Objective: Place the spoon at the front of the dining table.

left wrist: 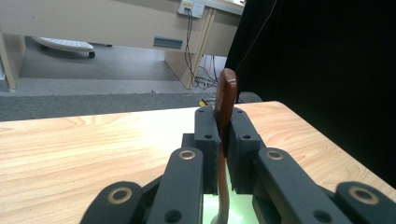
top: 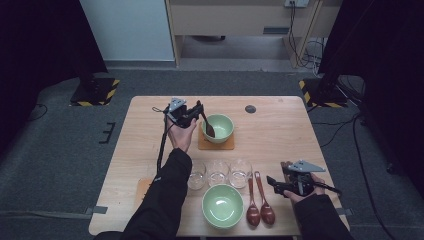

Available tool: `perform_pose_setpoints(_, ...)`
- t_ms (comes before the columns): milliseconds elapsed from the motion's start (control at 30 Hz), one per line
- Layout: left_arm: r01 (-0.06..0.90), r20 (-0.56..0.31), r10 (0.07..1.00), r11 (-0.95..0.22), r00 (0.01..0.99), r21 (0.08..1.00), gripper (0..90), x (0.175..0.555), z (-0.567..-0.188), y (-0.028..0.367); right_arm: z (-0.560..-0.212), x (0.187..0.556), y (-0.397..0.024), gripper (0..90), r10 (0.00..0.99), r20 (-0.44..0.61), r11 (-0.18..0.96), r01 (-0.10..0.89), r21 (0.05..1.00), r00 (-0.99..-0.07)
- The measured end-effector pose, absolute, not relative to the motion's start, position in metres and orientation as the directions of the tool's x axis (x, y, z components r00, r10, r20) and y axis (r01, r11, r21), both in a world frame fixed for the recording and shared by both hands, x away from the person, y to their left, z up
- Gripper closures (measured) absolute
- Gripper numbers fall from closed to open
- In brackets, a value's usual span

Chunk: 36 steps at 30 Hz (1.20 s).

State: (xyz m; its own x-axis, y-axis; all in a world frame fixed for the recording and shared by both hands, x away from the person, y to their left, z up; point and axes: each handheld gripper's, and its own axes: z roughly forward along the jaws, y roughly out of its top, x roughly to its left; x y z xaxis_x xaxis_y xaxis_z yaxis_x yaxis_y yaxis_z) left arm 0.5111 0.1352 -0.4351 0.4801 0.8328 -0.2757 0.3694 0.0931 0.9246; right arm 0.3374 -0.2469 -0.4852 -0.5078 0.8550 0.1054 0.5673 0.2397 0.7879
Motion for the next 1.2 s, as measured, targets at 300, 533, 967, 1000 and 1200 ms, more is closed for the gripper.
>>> perform_pose_setpoints(300,0.377,-0.247,0.840,0.055,0.483,0.925,83.4,0.510,-0.435,0.137,-0.485,0.338,-0.247,25.0,0.856,0.109,0.235,0.566,0.790,-0.506)
perform_pose_setpoints(533,0.395,-0.245,0.849,0.047,0.468,0.918,83.2,0.508,-0.440,0.143,-0.485,0.337,-0.247,25.0,0.856,0.107,0.236,0.566,0.790,-0.506)
perform_pose_setpoints(967,0.413,-0.253,0.863,0.058,0.437,0.909,80.8,0.508,-0.444,0.153,-0.485,0.338,-0.248,25.0,0.856,0.107,0.235,0.567,0.789,-0.505)
perform_pose_setpoints(1000,0.413,-0.252,0.864,0.057,0.437,0.909,80.8,0.508,-0.444,0.153,-0.485,0.338,-0.248,25.0,0.856,0.107,0.236,0.568,0.789,-0.505)
perform_pose_setpoints(1200,0.439,-0.251,0.867,0.043,0.429,0.898,77.7,0.510,-0.449,0.152,-0.485,0.338,-0.248,24.9,0.856,0.108,0.235,0.568,0.789,-0.505)
